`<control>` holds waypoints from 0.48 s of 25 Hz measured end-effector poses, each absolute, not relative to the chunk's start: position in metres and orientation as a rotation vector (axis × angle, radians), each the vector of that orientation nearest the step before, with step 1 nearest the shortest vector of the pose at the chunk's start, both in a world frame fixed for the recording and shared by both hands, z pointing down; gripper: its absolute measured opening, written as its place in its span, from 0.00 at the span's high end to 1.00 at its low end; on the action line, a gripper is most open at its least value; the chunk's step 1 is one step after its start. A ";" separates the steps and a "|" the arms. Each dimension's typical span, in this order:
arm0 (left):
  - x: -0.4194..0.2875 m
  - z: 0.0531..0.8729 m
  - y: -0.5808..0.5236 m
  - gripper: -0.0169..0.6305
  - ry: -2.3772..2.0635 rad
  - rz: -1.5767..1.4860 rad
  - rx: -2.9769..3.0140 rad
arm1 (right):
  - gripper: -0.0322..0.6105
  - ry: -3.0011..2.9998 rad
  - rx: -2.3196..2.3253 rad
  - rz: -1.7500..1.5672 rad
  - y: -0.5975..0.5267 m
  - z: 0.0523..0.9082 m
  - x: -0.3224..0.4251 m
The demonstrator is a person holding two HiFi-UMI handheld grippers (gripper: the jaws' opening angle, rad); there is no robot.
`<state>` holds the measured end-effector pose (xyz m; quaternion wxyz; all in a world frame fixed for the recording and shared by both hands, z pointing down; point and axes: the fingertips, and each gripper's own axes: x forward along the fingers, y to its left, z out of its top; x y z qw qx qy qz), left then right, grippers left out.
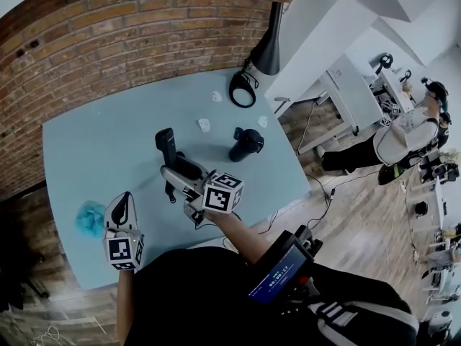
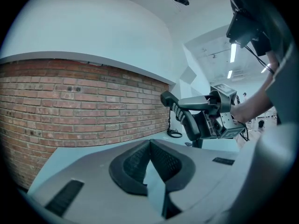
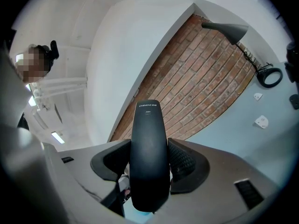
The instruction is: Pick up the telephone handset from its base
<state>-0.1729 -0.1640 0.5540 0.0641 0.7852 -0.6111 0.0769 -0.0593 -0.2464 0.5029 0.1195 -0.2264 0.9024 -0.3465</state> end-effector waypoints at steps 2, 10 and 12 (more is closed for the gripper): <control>-0.172 0.555 -0.164 0.94 -1.838 0.237 2.373 | 0.56 2.643 -0.663 -1.015 -0.245 0.506 -0.061; -0.166 0.554 -0.169 0.94 -1.819 0.238 2.389 | 0.56 2.711 -0.666 -0.978 -0.237 0.516 -0.068; -0.166 0.555 -0.168 0.94 -1.816 0.243 2.387 | 0.56 2.723 -0.654 -0.982 -0.233 0.518 -0.070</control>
